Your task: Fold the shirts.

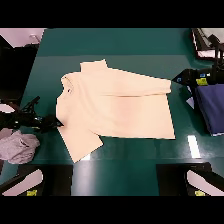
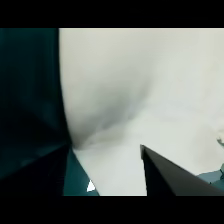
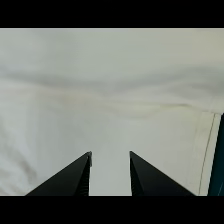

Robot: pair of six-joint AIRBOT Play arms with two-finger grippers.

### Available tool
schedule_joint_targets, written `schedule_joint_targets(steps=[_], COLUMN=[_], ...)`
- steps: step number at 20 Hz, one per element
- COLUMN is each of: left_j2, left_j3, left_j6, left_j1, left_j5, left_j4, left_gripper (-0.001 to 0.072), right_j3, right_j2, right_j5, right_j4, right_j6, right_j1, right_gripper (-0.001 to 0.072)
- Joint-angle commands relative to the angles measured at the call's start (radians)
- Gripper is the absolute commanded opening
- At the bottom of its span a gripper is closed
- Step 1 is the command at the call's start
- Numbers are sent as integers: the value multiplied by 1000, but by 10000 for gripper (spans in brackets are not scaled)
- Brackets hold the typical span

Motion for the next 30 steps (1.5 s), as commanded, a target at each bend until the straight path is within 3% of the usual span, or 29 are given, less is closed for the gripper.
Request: schedule_joint_targets(steps=[1, 4, 5, 6, 9, 13, 14, 15, 16, 20, 28, 30], left_j2=[0, 0, 0, 0, 2, 2, 2, 2, 2, 2, 2, 2], left_j3=[-4, -3, -3, -3, 6, 111, 142, 169, 187, 198, 198, 198], left_j6=[5, 25, 25, 40, 56, 57, 60, 60, 59, 60, 59, 59], left_j1=[0, 0, 0, 0, 0, 0, 0, 0, 0, 0, 0, 0], left_j5=[31, 31, 29, 25, -3, -89, -105, -117, -118, -116, -143, -150], left_j4=[-34, -68, -73, -77, -77, -43, -44, -47, -51, -56, -56, -56], left_gripper=[301, 286, 199, 31, 23, 23, 23, 23, 23, 23, 24, 24], right_j3=[0, 0, -1, -1, -23, -302, -383, -462, -525, -678, -716, -716], right_j2=[1, 1, 1, 1, 7, 78, 91, 97, 95, 31, -82, -80], right_j5=[21, 48, 72, 111, 237, 240, 237, 233, 232, 183, 96, 97], right_j4=[0, -4, -4, -7, -11, -12, -11, -10, -11, -9, -8, -9], right_j6=[0, -10, -23, -28, -60, -108, -135, -154, -167, -201, -196, -196], right_j1=[0, -2, -10, -24, -104, -330, -391, -452, -497, -548, -332, -303], right_gripper=[281, 281, 281, 281, 282, 286, 321, 420, 420, 411, 404, 263])
